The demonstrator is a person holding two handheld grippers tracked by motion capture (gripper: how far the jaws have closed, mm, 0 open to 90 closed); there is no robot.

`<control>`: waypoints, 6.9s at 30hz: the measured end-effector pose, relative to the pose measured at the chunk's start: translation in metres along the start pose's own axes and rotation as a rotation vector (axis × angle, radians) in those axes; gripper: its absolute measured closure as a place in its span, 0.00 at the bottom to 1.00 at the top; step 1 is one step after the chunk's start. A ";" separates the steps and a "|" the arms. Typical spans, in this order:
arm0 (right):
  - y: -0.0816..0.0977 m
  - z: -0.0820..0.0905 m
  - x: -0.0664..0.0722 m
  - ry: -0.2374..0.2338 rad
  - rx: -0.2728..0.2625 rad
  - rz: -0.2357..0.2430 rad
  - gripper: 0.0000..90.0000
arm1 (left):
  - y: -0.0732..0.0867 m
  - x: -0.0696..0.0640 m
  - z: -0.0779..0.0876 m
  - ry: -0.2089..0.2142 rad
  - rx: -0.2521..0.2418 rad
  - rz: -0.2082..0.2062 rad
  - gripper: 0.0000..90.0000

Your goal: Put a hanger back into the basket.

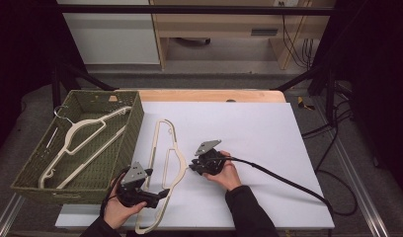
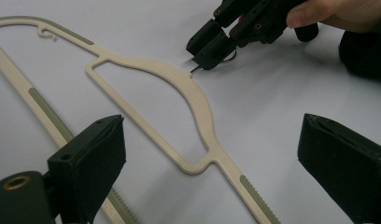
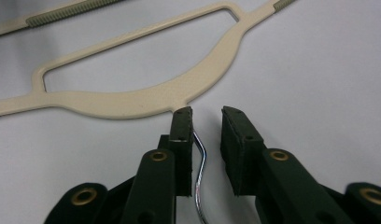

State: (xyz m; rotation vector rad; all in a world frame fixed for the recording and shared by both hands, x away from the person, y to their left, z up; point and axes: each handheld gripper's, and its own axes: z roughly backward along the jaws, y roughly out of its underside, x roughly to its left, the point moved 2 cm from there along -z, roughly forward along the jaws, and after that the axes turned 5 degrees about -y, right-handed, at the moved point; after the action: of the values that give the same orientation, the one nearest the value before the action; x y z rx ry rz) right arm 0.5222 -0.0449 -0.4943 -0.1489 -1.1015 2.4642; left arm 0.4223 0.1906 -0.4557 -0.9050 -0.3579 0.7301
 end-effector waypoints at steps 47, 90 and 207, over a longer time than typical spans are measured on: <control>0.012 0.025 0.006 -0.061 0.027 -0.005 0.86 | -0.019 -0.010 -0.035 -0.019 0.077 -0.029 0.17; -0.008 0.072 0.030 -0.097 -0.023 0.071 1.00 | -0.020 -0.022 -0.077 -0.075 0.217 -0.099 0.48; 0.061 0.209 0.002 0.230 -0.406 -0.199 0.06 | -0.069 0.217 0.180 -0.254 -0.144 0.137 0.95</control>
State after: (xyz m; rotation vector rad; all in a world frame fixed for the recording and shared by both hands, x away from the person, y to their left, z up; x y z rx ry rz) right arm 0.4432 -0.2229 -0.3973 -0.4126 -1.4216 1.9693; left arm 0.5023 0.4207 -0.2979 -0.9820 -0.5828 0.9584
